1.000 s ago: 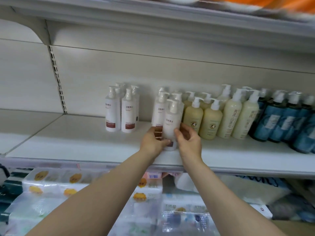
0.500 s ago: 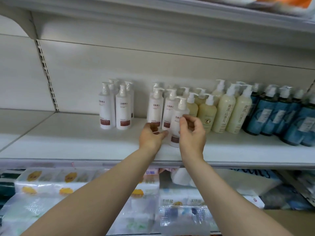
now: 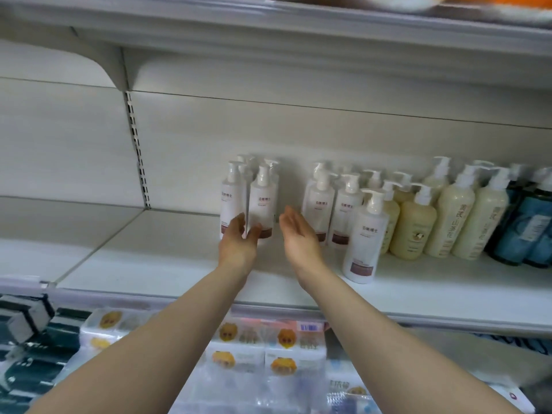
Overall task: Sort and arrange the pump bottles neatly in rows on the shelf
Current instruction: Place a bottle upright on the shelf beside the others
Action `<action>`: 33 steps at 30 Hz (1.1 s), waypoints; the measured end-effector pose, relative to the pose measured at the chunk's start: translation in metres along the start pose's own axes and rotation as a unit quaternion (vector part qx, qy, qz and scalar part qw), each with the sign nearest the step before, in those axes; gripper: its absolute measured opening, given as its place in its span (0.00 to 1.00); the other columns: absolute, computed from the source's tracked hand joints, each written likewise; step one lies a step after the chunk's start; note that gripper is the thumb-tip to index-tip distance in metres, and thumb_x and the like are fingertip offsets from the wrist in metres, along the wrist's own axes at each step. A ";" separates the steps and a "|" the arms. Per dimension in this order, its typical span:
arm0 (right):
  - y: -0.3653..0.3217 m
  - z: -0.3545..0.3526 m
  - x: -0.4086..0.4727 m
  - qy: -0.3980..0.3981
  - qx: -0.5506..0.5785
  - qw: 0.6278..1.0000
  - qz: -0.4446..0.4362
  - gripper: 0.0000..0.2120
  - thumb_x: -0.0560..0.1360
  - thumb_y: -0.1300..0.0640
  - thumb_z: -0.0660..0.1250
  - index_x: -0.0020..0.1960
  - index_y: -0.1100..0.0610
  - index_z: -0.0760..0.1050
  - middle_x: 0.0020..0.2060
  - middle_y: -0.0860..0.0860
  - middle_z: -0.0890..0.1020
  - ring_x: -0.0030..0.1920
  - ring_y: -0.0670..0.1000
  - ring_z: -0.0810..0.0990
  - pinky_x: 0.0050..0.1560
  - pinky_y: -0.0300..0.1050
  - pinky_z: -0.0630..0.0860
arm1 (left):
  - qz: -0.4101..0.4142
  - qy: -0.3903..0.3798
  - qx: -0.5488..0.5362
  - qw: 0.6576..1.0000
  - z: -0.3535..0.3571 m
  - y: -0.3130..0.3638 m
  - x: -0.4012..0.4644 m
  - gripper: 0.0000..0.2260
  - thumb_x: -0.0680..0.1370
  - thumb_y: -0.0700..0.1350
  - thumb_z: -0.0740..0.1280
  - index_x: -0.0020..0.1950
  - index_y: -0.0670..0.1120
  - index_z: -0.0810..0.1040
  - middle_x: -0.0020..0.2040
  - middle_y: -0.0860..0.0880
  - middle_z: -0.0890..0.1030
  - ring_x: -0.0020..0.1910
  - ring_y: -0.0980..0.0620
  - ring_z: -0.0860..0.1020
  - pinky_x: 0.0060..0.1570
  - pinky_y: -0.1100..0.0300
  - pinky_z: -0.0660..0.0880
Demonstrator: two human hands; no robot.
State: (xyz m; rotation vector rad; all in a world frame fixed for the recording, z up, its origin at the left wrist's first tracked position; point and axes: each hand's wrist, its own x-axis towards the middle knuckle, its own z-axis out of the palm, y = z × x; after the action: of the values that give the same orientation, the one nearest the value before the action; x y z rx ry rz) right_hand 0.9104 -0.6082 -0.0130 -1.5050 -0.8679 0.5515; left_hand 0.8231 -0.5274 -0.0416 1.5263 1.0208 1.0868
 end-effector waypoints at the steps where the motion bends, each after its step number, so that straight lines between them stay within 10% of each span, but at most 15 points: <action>1: 0.002 0.006 0.006 -0.011 -0.007 1.000 0.004 0.23 0.85 0.47 0.57 0.79 0.47 0.62 0.77 0.43 0.66 0.76 0.46 0.64 0.68 0.36 0.58 | 0.005 -0.011 0.010 1.000 -0.001 -0.002 0.004 0.15 0.83 0.47 0.63 0.69 0.48 0.72 0.45 0.67 0.79 0.60 0.53 0.75 0.60 0.57 0.71; 10: 0.014 0.030 0.041 -0.024 -0.055 0.998 -0.005 0.25 0.79 0.47 0.57 0.76 0.45 0.67 0.67 0.44 0.79 0.60 0.43 0.79 0.66 0.43 0.71 | 0.062 -0.040 0.076 0.994 0.009 -0.020 0.027 0.07 0.79 0.49 0.62 0.53 0.48 0.74 0.51 0.47 0.81 0.51 0.48 0.79 0.43 0.60 0.71; 15: 0.018 0.026 0.053 0.003 -0.032 0.999 -0.035 0.15 0.75 0.50 0.58 0.58 0.49 0.77 0.49 0.46 0.85 0.53 0.49 0.82 0.62 0.53 0.75 | 0.057 -0.062 0.116 0.990 0.013 -0.022 0.032 0.19 0.81 0.49 0.62 0.72 0.50 0.69 0.61 0.44 0.76 0.59 0.46 0.76 0.53 0.59 0.70; 21: 0.026 0.027 0.063 0.023 0.015 0.999 -0.045 0.12 0.74 0.55 0.62 0.50 0.41 0.79 0.47 0.42 0.84 0.52 0.47 0.82 0.61 0.53 0.76 | -0.008 -0.086 -0.009 0.996 0.021 -0.004 0.026 0.14 0.86 0.48 0.53 0.69 0.47 0.69 0.54 0.52 0.76 0.36 0.73 0.74 0.35 0.81 0.66; 27: 0.031 0.027 0.067 0.001 0.056 0.998 -0.027 0.25 0.75 0.47 0.61 0.72 0.48 0.73 0.68 0.43 0.77 0.68 0.44 0.75 0.73 0.50 0.68 | -0.047 -0.072 -0.140 0.986 0.032 -0.003 0.049 0.32 0.78 0.67 0.47 0.74 0.52 0.72 0.69 0.51 0.76 0.69 0.54 0.72 0.74 0.55 0.64; 33: 0.037 0.027 0.081 -0.052 0.120 0.991 -0.013 0.16 0.83 0.60 0.56 0.65 0.50 0.75 0.55 0.44 0.85 0.57 0.43 0.83 0.58 0.40 0.75 | -0.105 -0.055 -0.178 0.977 0.037 0.000 0.063 0.25 0.84 0.60 0.48 0.72 0.50 0.73 0.66 0.47 0.79 0.66 0.50 0.75 0.64 0.59 0.70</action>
State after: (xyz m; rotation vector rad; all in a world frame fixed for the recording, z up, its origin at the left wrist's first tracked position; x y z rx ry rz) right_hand 0.9455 -0.5261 -0.0406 -1.2535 -0.8666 0.6953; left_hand 0.8750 -0.4757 -0.0367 1.1496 0.8375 0.9659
